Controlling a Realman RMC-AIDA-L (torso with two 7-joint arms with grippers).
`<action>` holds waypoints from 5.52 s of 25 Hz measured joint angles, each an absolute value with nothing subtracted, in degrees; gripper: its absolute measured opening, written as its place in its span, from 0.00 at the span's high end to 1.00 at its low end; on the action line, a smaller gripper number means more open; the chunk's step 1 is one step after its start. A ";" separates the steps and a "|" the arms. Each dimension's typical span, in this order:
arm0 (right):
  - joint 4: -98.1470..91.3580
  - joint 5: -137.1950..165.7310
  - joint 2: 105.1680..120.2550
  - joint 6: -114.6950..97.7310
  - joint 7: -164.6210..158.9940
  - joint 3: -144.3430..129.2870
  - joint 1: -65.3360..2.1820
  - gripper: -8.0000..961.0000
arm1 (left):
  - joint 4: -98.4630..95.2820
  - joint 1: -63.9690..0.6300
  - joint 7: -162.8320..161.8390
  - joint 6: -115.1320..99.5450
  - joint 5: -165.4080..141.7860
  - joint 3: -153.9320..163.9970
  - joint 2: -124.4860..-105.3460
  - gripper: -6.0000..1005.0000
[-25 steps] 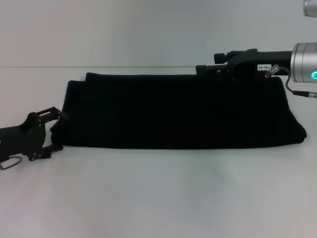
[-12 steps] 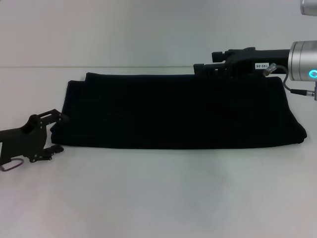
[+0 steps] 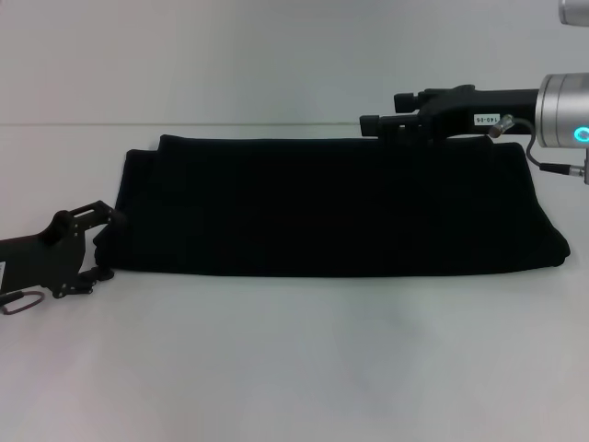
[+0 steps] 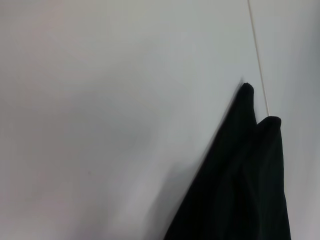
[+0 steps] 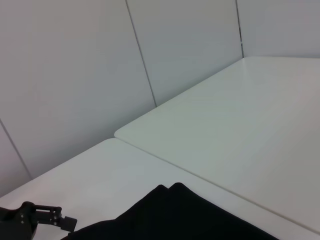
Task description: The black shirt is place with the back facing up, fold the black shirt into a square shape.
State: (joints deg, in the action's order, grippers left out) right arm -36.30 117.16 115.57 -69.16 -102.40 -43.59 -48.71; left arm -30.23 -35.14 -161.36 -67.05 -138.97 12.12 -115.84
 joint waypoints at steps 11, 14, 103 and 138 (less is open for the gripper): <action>-36.32 117.16 115.57 -69.17 -102.45 -43.59 -48.78 0.10 | -30.23 -35.24 -160.04 -65.67 -138.95 12.12 -115.84 0.10; -36.32 117.16 115.57 -69.28 -102.53 -43.59 -48.73 0.10 | -30.13 -35.29 -159.36 -65.09 -138.95 12.13 -115.84 0.10; -36.65 114.20 118.91 -64.46 -102.16 -43.01 -48.16 0.10 | -42.08 -27.97 -119.51 -71.24 -140.59 12.78 -115.34 0.97; -36.94 108.43 113.13 -62.31 -100.68 -37.09 -36.39 0.10 | -13.86 -55.46 -105.48 -67.20 -124.55 25.09 -124.31 0.97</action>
